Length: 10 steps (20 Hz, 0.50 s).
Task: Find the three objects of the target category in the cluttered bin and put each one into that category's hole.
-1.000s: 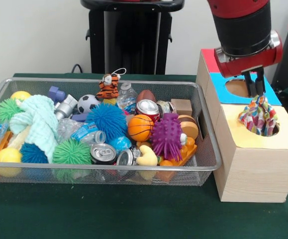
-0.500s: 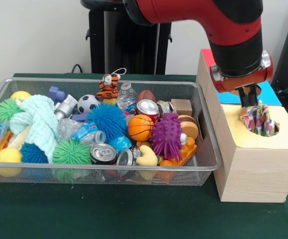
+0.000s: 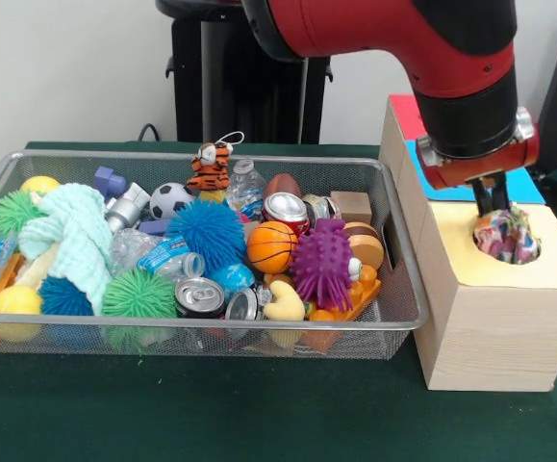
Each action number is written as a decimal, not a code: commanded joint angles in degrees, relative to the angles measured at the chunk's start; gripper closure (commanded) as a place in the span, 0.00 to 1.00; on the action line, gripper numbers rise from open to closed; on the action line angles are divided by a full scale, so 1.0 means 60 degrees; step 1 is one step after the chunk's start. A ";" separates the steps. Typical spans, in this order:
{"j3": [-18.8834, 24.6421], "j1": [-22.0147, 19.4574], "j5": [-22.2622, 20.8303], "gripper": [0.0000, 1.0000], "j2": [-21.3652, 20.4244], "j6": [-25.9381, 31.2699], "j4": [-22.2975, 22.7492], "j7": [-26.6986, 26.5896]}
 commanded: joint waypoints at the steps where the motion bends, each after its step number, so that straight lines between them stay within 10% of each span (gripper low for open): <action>1: 0.1892 -0.0487 0.0106 1.00 0.0969 -0.3004 0.0469 0.0410; 10: 0.2073 -0.0631 -0.1741 1.00 0.1406 -0.4798 -0.0667 0.0182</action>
